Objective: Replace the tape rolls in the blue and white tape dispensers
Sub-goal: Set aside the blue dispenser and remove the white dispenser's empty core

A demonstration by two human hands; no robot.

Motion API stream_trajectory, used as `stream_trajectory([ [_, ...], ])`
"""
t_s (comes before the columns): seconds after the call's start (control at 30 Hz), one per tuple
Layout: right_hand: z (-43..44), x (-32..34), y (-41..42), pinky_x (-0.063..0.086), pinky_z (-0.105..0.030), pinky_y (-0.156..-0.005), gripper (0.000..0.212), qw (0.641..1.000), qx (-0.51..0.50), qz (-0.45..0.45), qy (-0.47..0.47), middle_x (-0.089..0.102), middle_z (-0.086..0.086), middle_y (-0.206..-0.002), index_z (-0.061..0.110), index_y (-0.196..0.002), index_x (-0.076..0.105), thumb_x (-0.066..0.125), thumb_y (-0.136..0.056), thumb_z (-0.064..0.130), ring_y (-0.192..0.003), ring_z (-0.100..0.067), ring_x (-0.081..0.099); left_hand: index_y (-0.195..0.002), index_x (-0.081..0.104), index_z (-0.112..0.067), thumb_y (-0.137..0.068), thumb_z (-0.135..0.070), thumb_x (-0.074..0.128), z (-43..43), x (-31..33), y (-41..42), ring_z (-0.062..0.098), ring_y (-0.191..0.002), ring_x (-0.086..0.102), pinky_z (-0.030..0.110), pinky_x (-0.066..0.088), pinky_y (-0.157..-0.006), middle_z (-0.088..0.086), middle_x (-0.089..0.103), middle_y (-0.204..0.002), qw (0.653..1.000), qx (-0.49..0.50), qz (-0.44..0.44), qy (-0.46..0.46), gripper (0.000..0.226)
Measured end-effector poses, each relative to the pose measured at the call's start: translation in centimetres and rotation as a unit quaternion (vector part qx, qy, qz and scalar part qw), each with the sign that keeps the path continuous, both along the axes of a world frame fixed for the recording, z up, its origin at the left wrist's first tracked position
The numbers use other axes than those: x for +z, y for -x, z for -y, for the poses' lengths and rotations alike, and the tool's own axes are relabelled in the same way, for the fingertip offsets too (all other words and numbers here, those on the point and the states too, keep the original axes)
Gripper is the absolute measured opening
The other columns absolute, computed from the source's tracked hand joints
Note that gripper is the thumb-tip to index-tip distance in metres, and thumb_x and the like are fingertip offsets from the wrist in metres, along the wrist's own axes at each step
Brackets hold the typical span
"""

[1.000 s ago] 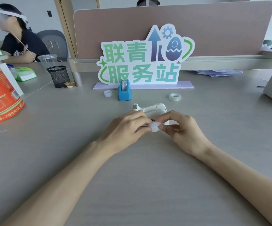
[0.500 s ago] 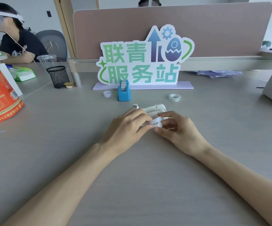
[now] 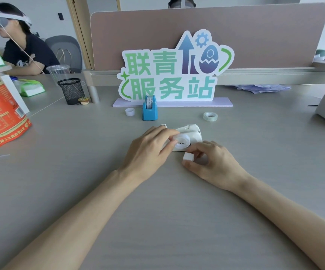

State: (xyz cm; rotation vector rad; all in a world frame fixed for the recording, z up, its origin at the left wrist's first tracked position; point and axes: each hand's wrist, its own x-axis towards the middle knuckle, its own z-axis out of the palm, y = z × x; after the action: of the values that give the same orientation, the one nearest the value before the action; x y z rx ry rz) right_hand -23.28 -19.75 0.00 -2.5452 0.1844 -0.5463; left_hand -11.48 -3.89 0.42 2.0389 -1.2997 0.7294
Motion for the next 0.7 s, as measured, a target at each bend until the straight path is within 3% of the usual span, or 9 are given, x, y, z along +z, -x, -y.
stream_trajectory([
  [0.1,0.1,0.1,0.0,0.047,-0.023,-0.077,0.031,1.000,-0.006,0.001,-0.012,0.063,0.011,-0.088,0.026,-0.100,0.066,0.065,-0.078,0.047,-0.087,-0.009,0.056,-0.102,0.066,-0.020,-0.093,-0.028,0.058,0.0,0.0,0.0,0.008,-0.093,0.053,0.030,0.050,-0.065,-0.010,0.066,-0.091,1.000,0.000,-0.001,0.000,0.014],
  [0.2,0.1,0.5,0.0,0.044,-0.012,-0.068,0.023,0.994,-0.020,0.061,-0.088,0.067,0.012,-0.092,0.025,-0.096,0.065,0.071,-0.080,0.039,-0.087,-0.005,0.061,-0.099,0.065,-0.019,-0.093,-0.029,0.059,0.0,0.1,0.0,0.003,-0.081,0.047,0.026,0.045,-0.065,-0.011,0.067,-0.090,1.000,-0.010,-0.007,0.004,0.013],
  [0.27,0.0,1.0,0.2,0.047,-0.016,-0.067,0.015,0.984,-0.012,0.109,-0.144,0.071,0.013,-0.092,0.028,-0.096,0.066,0.071,-0.083,0.033,-0.086,-0.004,0.064,-0.099,0.066,-0.019,-0.092,-0.029,0.060,0.1,0.2,0.1,-0.003,-0.076,0.037,0.023,0.042,-0.063,-0.012,0.066,-0.089,1.000,-0.022,-0.011,0.004,0.013],
  [0.4,0.0,1.6,0.4,0.048,-0.019,-0.072,0.007,0.972,-0.004,0.149,-0.181,0.071,0.017,-0.083,0.031,-0.088,0.065,0.070,-0.085,0.029,-0.083,-0.005,0.065,-0.101,0.065,-0.020,-0.092,-0.033,0.057,0.4,0.1,0.4,-0.003,-0.076,0.034,0.018,0.035,-0.064,-0.018,0.062,-0.087,0.999,-0.041,-0.030,0.011,0.018],
  [0.47,0.3,1.9,0.3,0.047,-0.018,-0.071,0.006,0.969,-0.019,0.156,-0.190,0.072,0.013,-0.083,0.026,-0.092,0.067,0.068,-0.086,0.027,-0.084,-0.008,0.066,-0.103,0.065,-0.019,-0.093,-0.033,0.053,0.4,0.1,0.4,0.000,-0.078,0.037,0.020,0.037,-0.065,-0.014,0.066,-0.091,0.999,-0.035,-0.022,0.007,0.020],
  [0.6,2.2,2.4,0.0,0.046,-0.019,-0.068,0.006,0.960,-0.085,0.163,-0.211,0.073,0.009,-0.085,0.020,-0.090,0.069,0.065,-0.087,0.024,-0.080,-0.007,0.064,-0.101,0.068,-0.014,-0.092,-0.019,0.055,0.4,0.1,0.1,0.021,-0.088,0.055,0.032,0.047,-0.076,-0.005,0.068,-0.094,0.999,-0.032,0.019,0.009,0.017],
  [0.7,4.3,2.3,0.0,0.047,-0.021,-0.069,0.009,0.956,-0.149,0.147,-0.204,0.072,0.005,-0.085,0.020,-0.089,0.070,0.064,-0.085,0.025,-0.080,-0.009,0.064,-0.100,0.070,-0.014,-0.089,-0.013,0.057,0.5,-0.1,0.1,0.024,-0.092,0.056,0.041,0.049,-0.078,-0.003,0.068,-0.095,0.999,-0.031,0.038,0.011,0.017],
])
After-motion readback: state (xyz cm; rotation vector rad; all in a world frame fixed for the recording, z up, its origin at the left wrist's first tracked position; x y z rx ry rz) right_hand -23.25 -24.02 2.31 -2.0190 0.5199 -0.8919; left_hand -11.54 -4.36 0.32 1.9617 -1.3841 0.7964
